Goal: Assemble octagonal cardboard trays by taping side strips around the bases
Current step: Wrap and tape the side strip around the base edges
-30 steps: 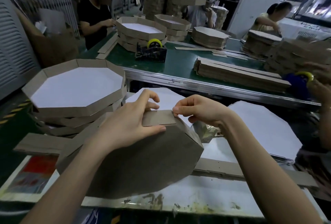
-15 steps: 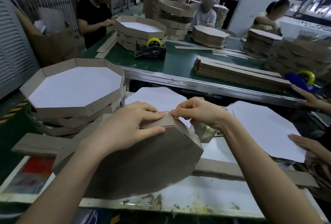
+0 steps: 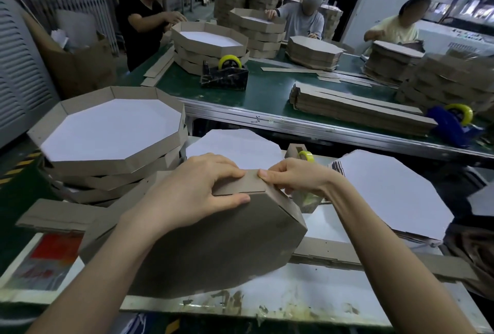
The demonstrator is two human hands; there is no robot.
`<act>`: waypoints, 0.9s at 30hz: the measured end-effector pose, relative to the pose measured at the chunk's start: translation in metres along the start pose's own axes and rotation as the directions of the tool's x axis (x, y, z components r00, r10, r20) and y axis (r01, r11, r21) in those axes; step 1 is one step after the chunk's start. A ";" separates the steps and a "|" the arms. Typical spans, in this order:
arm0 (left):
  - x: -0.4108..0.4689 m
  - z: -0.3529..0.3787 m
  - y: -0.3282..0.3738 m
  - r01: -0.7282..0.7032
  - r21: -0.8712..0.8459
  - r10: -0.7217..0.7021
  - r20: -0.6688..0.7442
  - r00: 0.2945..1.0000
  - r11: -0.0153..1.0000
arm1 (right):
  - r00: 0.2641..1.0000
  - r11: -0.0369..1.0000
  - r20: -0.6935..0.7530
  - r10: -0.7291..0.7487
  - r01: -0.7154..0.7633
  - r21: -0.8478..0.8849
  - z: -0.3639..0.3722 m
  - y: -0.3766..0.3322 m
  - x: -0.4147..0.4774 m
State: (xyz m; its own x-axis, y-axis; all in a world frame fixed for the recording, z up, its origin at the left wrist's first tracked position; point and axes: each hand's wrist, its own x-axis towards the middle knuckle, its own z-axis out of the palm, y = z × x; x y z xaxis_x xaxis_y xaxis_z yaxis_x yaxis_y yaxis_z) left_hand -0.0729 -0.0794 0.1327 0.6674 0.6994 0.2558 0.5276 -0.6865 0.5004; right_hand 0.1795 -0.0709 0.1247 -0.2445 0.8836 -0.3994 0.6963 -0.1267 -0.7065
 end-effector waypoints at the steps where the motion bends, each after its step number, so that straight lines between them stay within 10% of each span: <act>1: 0.001 0.001 0.000 0.008 -0.008 -0.009 -0.005 1.000 1.000 | 0.998 0.996 0.022 -0.060 0.059 0.069 -0.001 0.000 0.000; 22: 0.006 -0.002 0.000 0.016 0.122 -0.036 0.165 0.986 0.992 | 0.893 0.823 0.319 -0.316 0.090 0.561 -0.004 0.042 0.027; 24: 0.004 -0.004 -0.007 0.045 0.077 -0.055 0.137 0.989 0.996 | 0.952 0.870 0.234 -0.198 0.061 0.488 -0.017 0.065 0.029; 27: 0.003 -0.006 -0.014 0.066 -0.006 -0.066 0.046 0.997 0.998 | 0.929 0.878 -0.319 0.188 -0.014 0.478 -0.030 0.108 0.040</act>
State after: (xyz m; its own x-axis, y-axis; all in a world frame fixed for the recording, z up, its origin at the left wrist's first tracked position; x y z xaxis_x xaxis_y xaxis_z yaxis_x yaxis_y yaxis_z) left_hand -0.0815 -0.0668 0.1316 0.6546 0.7334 0.1837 0.5679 -0.6373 0.5209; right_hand 0.2651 -0.0357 0.0493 0.1190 0.9406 -0.3181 0.2927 -0.3394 -0.8939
